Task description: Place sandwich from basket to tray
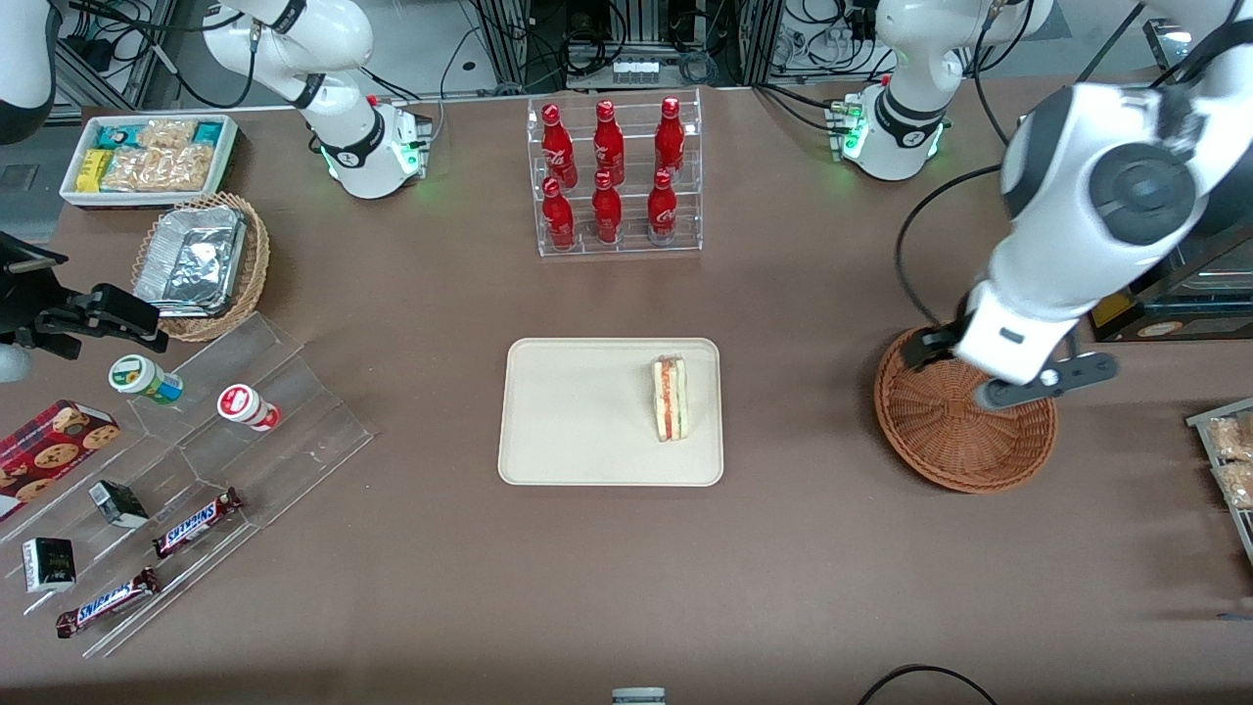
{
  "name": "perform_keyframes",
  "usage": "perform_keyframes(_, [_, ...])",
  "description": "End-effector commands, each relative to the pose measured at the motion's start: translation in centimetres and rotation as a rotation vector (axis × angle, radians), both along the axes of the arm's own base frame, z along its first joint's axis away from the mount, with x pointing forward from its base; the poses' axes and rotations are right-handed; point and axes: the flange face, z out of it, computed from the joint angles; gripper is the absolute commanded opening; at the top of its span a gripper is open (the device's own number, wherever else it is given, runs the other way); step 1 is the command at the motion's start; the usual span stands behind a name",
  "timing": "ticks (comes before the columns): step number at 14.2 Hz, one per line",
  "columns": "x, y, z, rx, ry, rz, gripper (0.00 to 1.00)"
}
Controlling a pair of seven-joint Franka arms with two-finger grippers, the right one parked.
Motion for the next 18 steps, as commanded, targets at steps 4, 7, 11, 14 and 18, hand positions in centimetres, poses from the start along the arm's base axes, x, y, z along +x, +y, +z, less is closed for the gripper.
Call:
perform_keyframes(4, [-4.1,9.7,6.5,-0.017,0.0,-0.081,1.0])
perform_keyframes(7, [-5.6,11.9,9.5,-0.028,-0.021,-0.105,1.0])
perform_keyframes(11, [-6.3,12.4,11.7,-0.036,-0.001,-0.191,1.0])
perform_keyframes(14, [-5.9,10.8,10.8,-0.034,0.016,-0.223,1.0])
perform_keyframes(18, [-5.6,10.8,10.0,-0.043,0.032,-0.216,1.0])
